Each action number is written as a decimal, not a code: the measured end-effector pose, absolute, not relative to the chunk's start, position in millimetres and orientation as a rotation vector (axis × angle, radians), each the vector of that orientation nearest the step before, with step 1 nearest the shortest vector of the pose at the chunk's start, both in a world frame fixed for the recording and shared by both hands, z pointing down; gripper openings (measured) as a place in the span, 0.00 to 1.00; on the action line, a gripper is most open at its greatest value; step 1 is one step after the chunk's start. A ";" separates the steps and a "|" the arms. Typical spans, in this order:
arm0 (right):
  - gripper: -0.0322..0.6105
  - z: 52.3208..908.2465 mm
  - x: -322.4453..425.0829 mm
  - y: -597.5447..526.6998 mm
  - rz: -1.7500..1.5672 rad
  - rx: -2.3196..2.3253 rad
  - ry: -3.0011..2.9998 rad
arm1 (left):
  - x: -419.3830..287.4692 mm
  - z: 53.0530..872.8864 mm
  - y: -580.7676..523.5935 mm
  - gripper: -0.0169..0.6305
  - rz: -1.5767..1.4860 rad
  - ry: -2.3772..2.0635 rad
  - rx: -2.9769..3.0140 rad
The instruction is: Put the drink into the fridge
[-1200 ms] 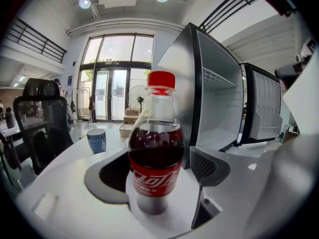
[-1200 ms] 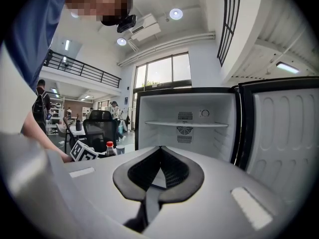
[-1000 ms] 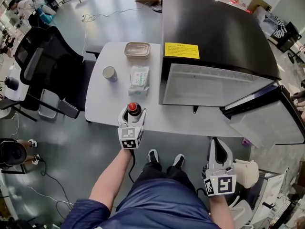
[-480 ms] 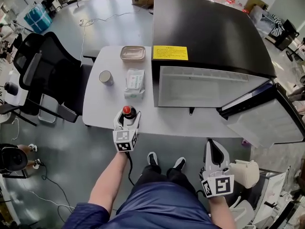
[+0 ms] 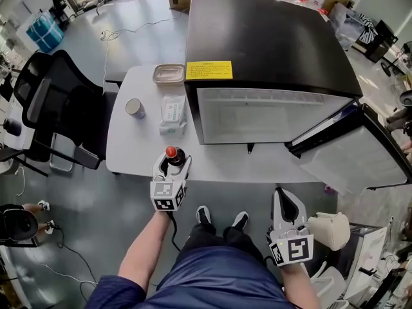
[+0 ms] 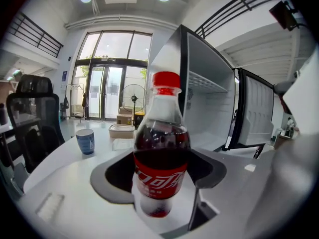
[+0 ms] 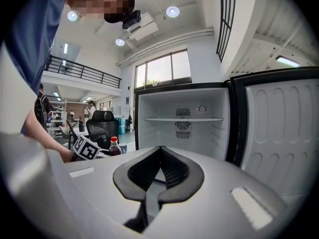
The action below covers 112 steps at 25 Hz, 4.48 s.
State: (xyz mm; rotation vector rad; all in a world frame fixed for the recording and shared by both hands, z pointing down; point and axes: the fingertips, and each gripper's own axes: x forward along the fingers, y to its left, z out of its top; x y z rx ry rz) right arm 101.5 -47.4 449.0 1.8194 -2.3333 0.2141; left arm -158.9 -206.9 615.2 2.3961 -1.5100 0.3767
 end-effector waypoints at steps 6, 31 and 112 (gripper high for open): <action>0.06 445.7 110.1 -43.5 0.207 1.820 -2.351 | -118.2 589.7 -198.1 0.51 0.384 -1.403 2.480; 0.06 447.8 184.4 -13.9 0.251 2.001 -2.256 | 20.6 533.6 -229.9 0.51 0.344 -1.203 2.659; 0.06 461.9 212.1 -12.3 0.361 2.110 -2.120 | 91.6 556.9 -307.8 0.52 0.455 -1.176 2.726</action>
